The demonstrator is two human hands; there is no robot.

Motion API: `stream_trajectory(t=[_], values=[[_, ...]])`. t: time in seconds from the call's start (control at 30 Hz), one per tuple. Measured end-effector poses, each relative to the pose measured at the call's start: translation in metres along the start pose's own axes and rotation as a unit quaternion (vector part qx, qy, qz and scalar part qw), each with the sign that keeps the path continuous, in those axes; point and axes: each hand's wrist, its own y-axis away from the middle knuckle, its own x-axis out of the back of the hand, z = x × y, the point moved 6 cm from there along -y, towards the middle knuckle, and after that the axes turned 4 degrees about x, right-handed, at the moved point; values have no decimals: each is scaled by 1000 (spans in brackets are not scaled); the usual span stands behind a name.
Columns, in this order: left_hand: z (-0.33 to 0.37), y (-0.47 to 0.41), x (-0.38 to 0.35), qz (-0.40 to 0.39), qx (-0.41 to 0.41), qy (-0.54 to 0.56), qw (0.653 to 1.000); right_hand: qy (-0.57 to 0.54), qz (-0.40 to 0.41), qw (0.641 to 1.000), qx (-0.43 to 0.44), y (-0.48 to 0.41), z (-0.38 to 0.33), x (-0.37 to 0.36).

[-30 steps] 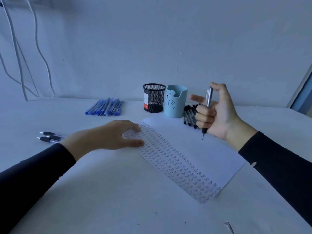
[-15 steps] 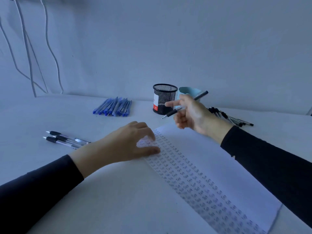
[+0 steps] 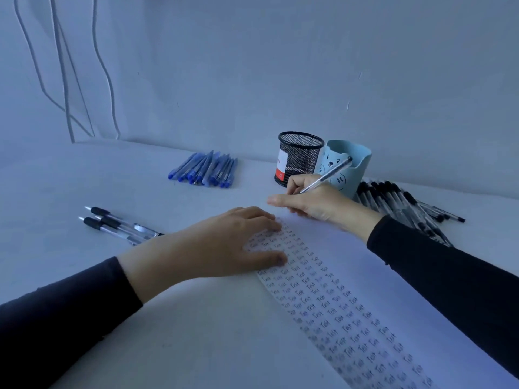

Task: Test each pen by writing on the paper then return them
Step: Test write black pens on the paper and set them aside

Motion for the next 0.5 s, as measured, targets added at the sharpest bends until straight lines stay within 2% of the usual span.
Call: stream_trajectory(t=[0.17,0.5], values=[[1,2,-1,-6,1,-3,1000,36,120,992,19,-1,9,0],[4,3,-3,-30,1,-17,999,22,121,992,40,-4,11,-3]])
